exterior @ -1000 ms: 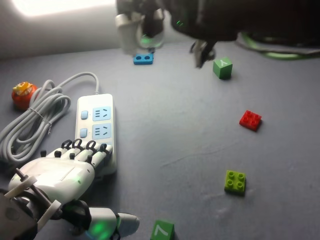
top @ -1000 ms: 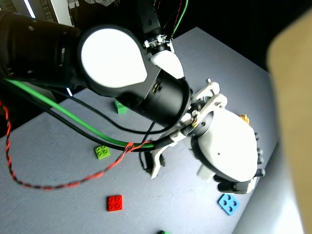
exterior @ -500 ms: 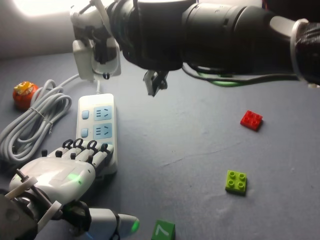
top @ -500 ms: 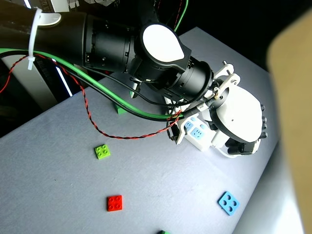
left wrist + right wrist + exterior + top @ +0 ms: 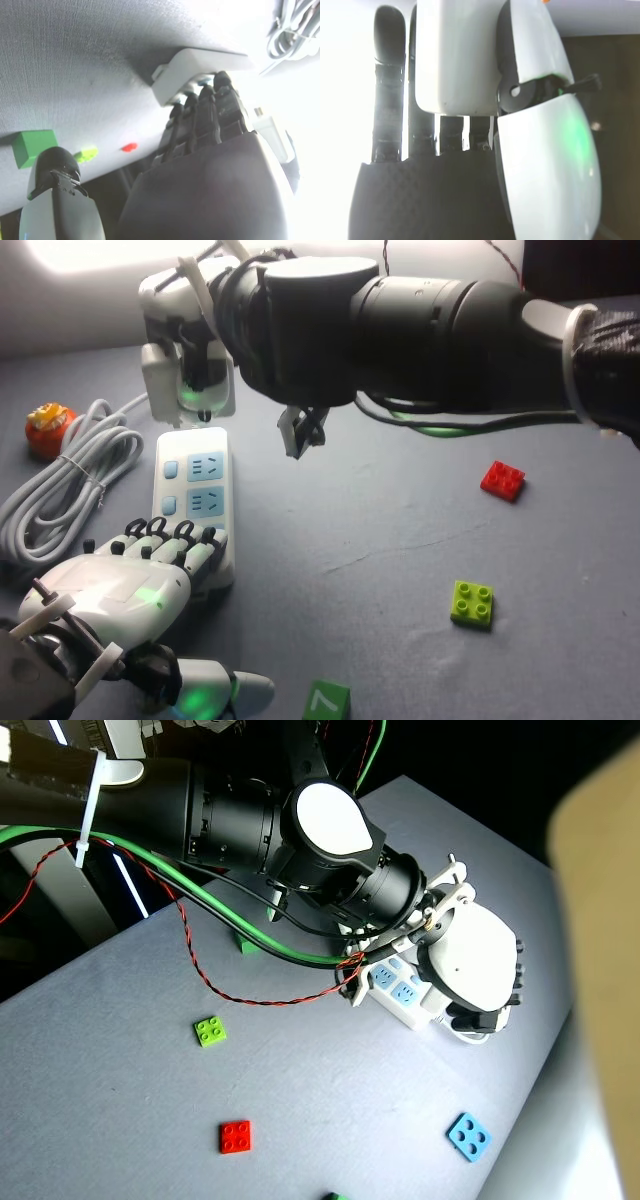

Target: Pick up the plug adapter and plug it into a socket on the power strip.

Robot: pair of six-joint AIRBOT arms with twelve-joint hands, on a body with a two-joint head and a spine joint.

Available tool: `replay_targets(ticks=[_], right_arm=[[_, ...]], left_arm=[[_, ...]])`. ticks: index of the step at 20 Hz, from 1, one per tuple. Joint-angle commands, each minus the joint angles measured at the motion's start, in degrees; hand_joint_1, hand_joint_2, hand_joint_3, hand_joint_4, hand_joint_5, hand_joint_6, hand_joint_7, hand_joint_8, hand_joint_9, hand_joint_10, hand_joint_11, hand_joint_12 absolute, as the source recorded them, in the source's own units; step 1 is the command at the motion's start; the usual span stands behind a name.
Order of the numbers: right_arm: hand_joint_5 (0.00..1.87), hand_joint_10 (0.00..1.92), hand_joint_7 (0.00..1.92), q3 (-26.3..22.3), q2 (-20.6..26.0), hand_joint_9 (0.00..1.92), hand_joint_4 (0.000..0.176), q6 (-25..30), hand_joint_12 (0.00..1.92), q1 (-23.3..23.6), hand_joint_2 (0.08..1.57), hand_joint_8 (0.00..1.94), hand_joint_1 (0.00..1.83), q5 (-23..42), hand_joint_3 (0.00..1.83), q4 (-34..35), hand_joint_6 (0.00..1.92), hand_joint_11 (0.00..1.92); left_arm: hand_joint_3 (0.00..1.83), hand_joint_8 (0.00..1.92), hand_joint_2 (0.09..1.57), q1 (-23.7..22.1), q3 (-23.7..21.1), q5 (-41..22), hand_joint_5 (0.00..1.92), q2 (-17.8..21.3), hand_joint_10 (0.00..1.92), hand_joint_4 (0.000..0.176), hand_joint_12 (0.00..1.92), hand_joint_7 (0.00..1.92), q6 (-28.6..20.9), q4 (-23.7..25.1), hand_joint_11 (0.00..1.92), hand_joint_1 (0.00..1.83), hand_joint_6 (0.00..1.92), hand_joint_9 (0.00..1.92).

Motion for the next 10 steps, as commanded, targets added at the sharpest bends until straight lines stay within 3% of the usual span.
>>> replay_targets(ticks=[1, 10], right_arm=[[0.95, 1.16, 1.0, 0.06, -0.07, 0.9, 0.0, 0.35, 1.18, 0.43, 1.11, 0.89, 1.37, 1.47, 0.0, -2.22, 1.05, 0.67], [0.97, 1.12, 1.02, -0.66, -0.19, 0.93, 0.0, 0.78, 1.13, -1.24, 1.1, 0.84, 1.37, 0.89, 0.0, -1.09, 1.02, 0.71]], left_arm=[[0.0, 0.0, 0.95, 0.55, 0.39, 0.31, 0.0, -0.4, 0.0, 0.0, 0.0, 0.0, 0.29, -0.13, 0.0, 0.3, 0.0, 0.0], [0.0, 0.0, 0.95, 0.68, 0.36, 0.37, 0.0, -0.39, 0.0, 0.0, 0.0, 0.0, 0.29, -0.13, 0.0, 0.29, 0.0, 0.0]])
